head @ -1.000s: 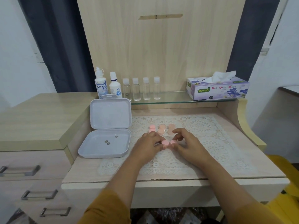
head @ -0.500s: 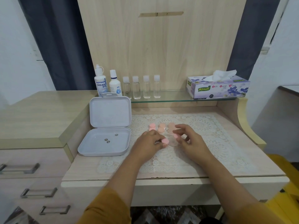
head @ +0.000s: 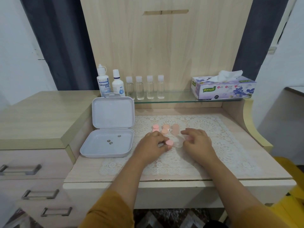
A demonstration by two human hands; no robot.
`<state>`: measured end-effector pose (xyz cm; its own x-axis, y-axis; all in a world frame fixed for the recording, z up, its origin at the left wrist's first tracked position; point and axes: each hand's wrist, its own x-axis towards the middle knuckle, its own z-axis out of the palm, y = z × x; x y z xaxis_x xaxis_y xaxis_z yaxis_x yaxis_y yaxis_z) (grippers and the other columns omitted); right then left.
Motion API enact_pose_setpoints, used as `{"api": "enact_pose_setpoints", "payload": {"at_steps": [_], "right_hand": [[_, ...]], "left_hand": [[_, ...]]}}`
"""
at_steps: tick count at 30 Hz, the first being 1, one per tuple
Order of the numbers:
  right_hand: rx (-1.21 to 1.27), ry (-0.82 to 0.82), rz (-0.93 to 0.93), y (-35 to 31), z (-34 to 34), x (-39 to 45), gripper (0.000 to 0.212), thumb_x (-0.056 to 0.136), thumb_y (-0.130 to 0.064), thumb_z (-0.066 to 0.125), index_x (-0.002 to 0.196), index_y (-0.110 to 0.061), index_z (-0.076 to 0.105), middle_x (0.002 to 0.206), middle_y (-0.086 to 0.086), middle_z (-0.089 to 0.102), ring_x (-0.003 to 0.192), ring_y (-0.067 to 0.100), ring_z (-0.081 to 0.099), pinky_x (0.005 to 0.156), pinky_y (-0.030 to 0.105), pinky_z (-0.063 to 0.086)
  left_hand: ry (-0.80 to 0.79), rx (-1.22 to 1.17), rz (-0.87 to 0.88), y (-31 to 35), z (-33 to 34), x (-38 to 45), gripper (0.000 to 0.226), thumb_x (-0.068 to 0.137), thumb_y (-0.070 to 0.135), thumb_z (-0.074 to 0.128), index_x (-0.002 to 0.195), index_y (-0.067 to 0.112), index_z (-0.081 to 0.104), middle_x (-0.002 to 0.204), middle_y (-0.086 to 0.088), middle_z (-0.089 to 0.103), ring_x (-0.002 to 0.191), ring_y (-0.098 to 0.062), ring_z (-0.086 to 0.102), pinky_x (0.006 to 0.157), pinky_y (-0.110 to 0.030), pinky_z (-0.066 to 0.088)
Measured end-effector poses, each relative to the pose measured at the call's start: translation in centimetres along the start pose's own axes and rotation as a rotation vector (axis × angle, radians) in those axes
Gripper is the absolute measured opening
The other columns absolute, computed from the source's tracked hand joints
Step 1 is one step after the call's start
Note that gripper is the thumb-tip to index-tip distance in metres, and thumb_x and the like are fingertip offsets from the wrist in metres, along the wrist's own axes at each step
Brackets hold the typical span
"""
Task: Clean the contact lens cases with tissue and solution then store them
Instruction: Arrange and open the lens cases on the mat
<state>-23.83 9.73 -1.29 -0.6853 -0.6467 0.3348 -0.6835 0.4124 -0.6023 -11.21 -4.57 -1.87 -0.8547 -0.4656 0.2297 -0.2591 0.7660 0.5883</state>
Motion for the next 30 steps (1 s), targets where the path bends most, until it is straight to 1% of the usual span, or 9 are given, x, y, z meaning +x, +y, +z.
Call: {"api": "enact_pose_setpoints", "payload": {"at_steps": [2, 4, 5, 7, 9, 12, 16, 21, 30], "right_hand": [[-0.089, -0.049, -0.081, -0.08, -0.09, -0.06, 0.036, 0.086, -0.025, 0.059, 0.121, -0.032, 0.064, 0.140, -0.014, 0.047, 0.132, 0.009, 0.027, 0.102, 0.030, 0.016], [-0.164, -0.099, -0.126, 0.00, -0.13, -0.10, 0.039, 0.082, -0.040, 0.056, 0.120, -0.036, 0.064, 0.140, -0.018, 0.045, 0.132, 0.007, 0.024, 0.095, 0.026, 0.012], [-0.178, -0.106, -0.142, 0.03, -0.12, -0.15, 0.043, 0.079, -0.046, 0.052, 0.118, -0.037, 0.065, 0.138, -0.020, 0.046, 0.131, 0.007, 0.025, 0.093, 0.025, 0.012], [-0.202, -0.099, -0.167, 0.01, -0.18, -0.17, 0.048, 0.075, -0.053, 0.045, 0.115, -0.039, 0.067, 0.130, -0.021, 0.051, 0.127, 0.006, 0.030, 0.091, 0.025, 0.012], [-0.234, -0.092, -0.188, 0.01, -0.13, -0.17, 0.040, 0.081, -0.056, 0.049, 0.112, -0.039, 0.068, 0.118, -0.020, 0.056, 0.120, 0.006, 0.035, 0.089, 0.025, 0.013], [-0.242, -0.094, -0.195, -0.03, -0.04, -0.14, 0.029, 0.088, -0.050, 0.058, 0.113, -0.039, 0.068, 0.111, -0.017, 0.059, 0.115, 0.007, 0.038, 0.091, 0.026, 0.015], [-0.245, -0.108, -0.202, 0.02, 0.13, -0.03, 0.027, 0.090, -0.051, 0.057, 0.114, -0.042, 0.066, 0.107, -0.017, 0.058, 0.112, 0.007, 0.037, 0.088, 0.026, 0.014], [-0.235, -0.103, -0.230, 0.23, 0.34, 0.18, 0.028, 0.090, -0.049, 0.058, 0.114, -0.040, 0.067, 0.098, -0.018, 0.054, 0.108, 0.007, 0.037, 0.085, 0.026, 0.013], [-0.210, -0.110, -0.254, 0.31, 0.51, 0.34, 0.025, 0.091, -0.044, 0.058, 0.113, -0.038, 0.068, 0.096, -0.018, 0.052, 0.108, 0.008, 0.038, 0.084, 0.026, 0.014]], "left_hand": [[0.002, 0.002, -0.002, 0.06, -0.04, -0.03, 0.037, 0.089, 0.044, 0.060, 0.123, 0.029, 0.063, 0.114, 0.014, 0.054, 0.109, -0.009, 0.041, 0.098, -0.033, 0.038], [0.001, 0.005, -0.004, 0.10, -0.06, -0.06, 0.037, 0.089, 0.044, 0.060, 0.123, 0.029, 0.063, 0.115, 0.014, 0.054, 0.111, -0.009, 0.041, 0.098, -0.034, 0.038], [0.001, 0.007, -0.003, 0.10, -0.05, -0.06, 0.036, 0.090, 0.044, 0.059, 0.123, 0.029, 0.063, 0.115, 0.014, 0.054, 0.111, -0.009, 0.041, 0.098, -0.034, 0.038], [0.001, 0.007, -0.005, 0.12, -0.06, -0.05, 0.036, 0.090, 0.043, 0.059, 0.122, 0.030, 0.063, 0.115, 0.014, 0.054, 0.111, -0.010, 0.041, 0.098, -0.035, 0.038], [0.001, 0.006, -0.008, 0.15, -0.11, -0.09, 0.036, 0.090, 0.043, 0.059, 0.123, 0.030, 0.063, 0.116, 0.014, 0.054, 0.111, -0.010, 0.041, 0.099, -0.035, 0.038], [-0.001, 0.003, -0.003, 0.17, -0.12, -0.16, 0.037, 0.091, 0.042, 0.058, 0.128, 0.033, 0.058, 0.121, 0.013, 0.054, 0.114, -0.011, 0.041, 0.100, -0.034, 0.037], [0.007, -0.047, 0.001, 0.26, -0.16, -0.26, 0.029, 0.090, 0.038, 0.061, 0.118, 0.035, 0.065, 0.104, 0.020, 0.051, 0.104, -0.007, 0.040, 0.098, -0.031, 0.036], [0.024, -0.096, -0.009, 0.30, -0.14, -0.19, 0.021, 0.085, 0.035, 0.066, 0.106, 0.034, 0.069, 0.099, 0.023, 0.053, 0.102, -0.007, 0.042, 0.096, -0.033, 0.038], [0.026, -0.076, -0.003, 0.44, -0.17, -0.07, 0.021, 0.082, 0.032, 0.069, 0.103, 0.031, 0.071, 0.098, 0.022, 0.055, 0.100, -0.008, 0.042, 0.094, -0.034, 0.038]]}}
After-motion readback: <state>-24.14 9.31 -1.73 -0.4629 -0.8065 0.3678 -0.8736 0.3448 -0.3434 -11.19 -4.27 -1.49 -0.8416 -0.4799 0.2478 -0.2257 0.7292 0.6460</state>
